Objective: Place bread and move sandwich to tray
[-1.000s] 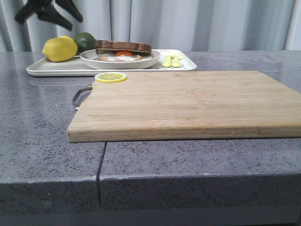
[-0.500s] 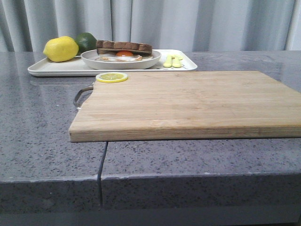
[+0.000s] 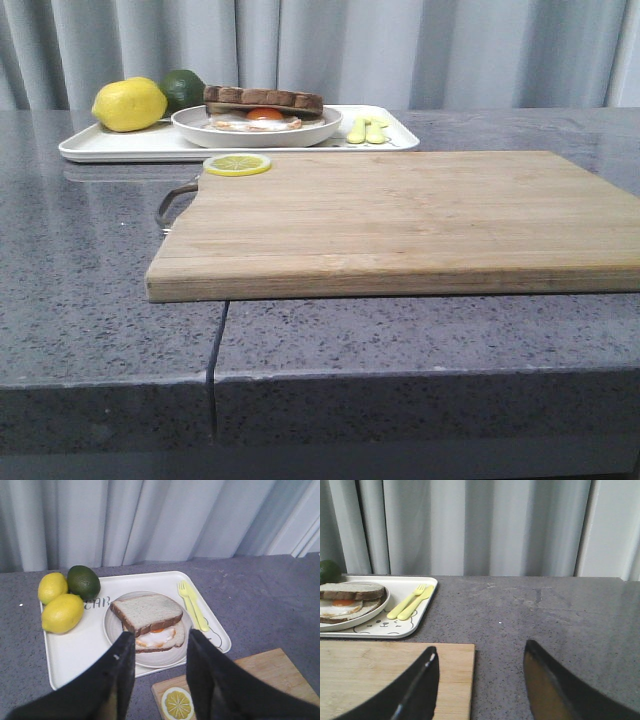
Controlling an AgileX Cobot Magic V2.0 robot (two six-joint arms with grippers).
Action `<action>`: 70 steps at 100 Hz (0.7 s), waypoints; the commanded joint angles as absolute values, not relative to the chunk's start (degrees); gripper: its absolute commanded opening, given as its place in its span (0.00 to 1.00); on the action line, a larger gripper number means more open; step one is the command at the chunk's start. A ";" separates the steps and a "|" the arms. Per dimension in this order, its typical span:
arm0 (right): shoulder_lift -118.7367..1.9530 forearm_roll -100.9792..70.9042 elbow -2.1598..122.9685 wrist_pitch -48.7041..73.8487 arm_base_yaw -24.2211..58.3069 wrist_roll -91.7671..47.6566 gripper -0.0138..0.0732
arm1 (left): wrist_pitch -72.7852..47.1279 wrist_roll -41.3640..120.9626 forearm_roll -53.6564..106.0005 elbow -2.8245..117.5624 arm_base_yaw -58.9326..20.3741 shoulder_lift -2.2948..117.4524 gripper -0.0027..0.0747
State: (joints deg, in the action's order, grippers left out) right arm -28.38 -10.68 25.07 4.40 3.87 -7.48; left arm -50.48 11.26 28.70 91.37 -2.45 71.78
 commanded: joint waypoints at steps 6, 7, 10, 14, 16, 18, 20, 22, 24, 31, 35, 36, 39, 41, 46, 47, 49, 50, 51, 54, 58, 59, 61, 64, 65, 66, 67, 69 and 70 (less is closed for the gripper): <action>-28.42 -10.30 26.67 -0.72 3.40 -7.73 0.61 | -34.93 12.91 30.16 75.53 -3.86 59.30 0.33; -28.42 -10.30 26.67 -0.72 3.40 -7.73 0.61 | -34.00 12.91 30.16 74.69 -3.86 58.78 0.33; -28.42 -10.30 26.67 -0.72 3.40 -7.73 0.61 | -32.19 12.91 30.16 71.39 -3.86 56.61 0.33; -28.42 -10.30 26.67 -0.72 3.40 -7.73 0.61 | -29.59 12.91 30.16 66.65 -3.86 53.59 0.33; -28.42 -10.30 26.67 -0.72 3.40 -7.73 0.61 | -28.75 12.91 30.26 64.34 -3.86 52.13 0.33; -28.42 -10.30 26.67 -0.72 3.40 -7.73 0.61 | -27.42 12.91 30.26 62.08 -3.86 50.71 0.33; -28.42 -10.30 26.67 -0.72 3.40 -7.73 0.61 | -26.07 12.91 30.26 59.83 -3.86 49.29 0.33; -28.42 -10.30 26.67 -0.72 3.40 -7.73 0.61 | -24.63 12.91 30.26 58.38 -3.86 48.32 0.33; -28.42 -10.30 26.67 -0.72 3.40 -7.73 0.61 | -23.19 12.91 30.26 56.19 -3.86 46.84 0.33; -28.42 -10.30 26.67 -0.67 3.40 -7.73 0.61 | -18.54 12.91 30.26 49.25 -3.86 42.07 0.33; -28.42 -10.30 26.67 -0.61 3.40 -7.73 0.61 | -15.88 12.91 30.26 45.41 -3.86 39.34 0.33; -28.42 -10.30 26.67 -0.61 3.40 -7.73 0.61 | -15.46 12.91 30.26 44.81 -3.86 38.90 0.33; -28.42 -10.30 26.67 -0.55 3.40 -7.73 0.61 | -13.91 12.91 30.26 41.91 -3.86 36.70 0.33; -28.42 -10.30 26.67 -0.55 3.40 -7.73 0.61 | -12.99 12.91 30.26 40.29 -3.86 35.86 0.33; -28.42 -10.30 26.67 -0.55 3.40 -7.73 0.61 | -10.94 13.00 30.16 36.87 -3.86 32.77 0.33; -28.42 -10.30 26.67 -0.55 3.40 -7.73 0.61 | -10.38 13.00 30.16 36.42 -3.86 32.42 0.33; -28.42 -10.30 26.67 -0.43 3.40 -7.73 0.61 | -9.62 13.00 30.16 35.13 -3.86 31.44 0.33; -28.42 -10.30 26.67 -0.34 3.40 -7.73 0.61 | -9.41 13.00 30.16 34.71 -3.86 31.13 0.33; -28.42 -10.30 26.67 -0.34 3.40 -7.73 0.61 | -9.19 13.00 30.16 33.92 -3.86 30.53 0.33; -28.42 -10.30 26.67 -0.34 3.40 -7.73 0.61 | -8.30 13.00 30.16 32.46 -3.86 29.44 0.33; -28.42 -10.30 26.67 0.00 3.40 -7.73 0.61 | -7.89 13.00 30.16 30.58 -3.86 28.13 0.33; -28.42 -10.30 26.67 0.00 3.40 -7.73 0.61 | -7.74 13.00 30.16 30.30 -3.86 27.95 0.33; -28.42 -10.30 26.67 0.00 3.40 -7.73 0.61 | -7.75 13.00 30.16 29.55 -3.86 27.50 0.33; -28.42 -10.30 26.67 0.41 3.40 -7.73 0.60 | -7.75 13.00 30.16 28.63 -3.86 27.05 0.33; -28.42 -10.30 26.67 0.54 3.40 -7.73 0.59 | -7.75 13.00 30.16 28.19 -3.86 26.91 0.33; -28.42 -10.30 26.67 0.61 3.40 -7.73 0.59 | -7.75 13.00 30.16 27.99 -3.86 26.88 0.33; -28.42 -10.30 26.67 0.61 3.40 -7.73 0.58 | -7.75 13.00 30.16 27.59 -3.86 26.79 0.33; -28.42 -10.30 26.67 0.73 3.40 -7.73 0.56 | -7.75 13.00 30.26 27.01 -3.86 26.79 0.33; -28.42 -10.30 26.67 0.75 3.40 -7.73 0.56 | -7.75 13.00 30.26 26.83 -3.86 26.79 0.33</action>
State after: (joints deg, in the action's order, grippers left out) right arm -28.38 -10.68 25.07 4.51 3.87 -7.48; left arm -12.56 12.82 29.28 27.38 -3.34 27.21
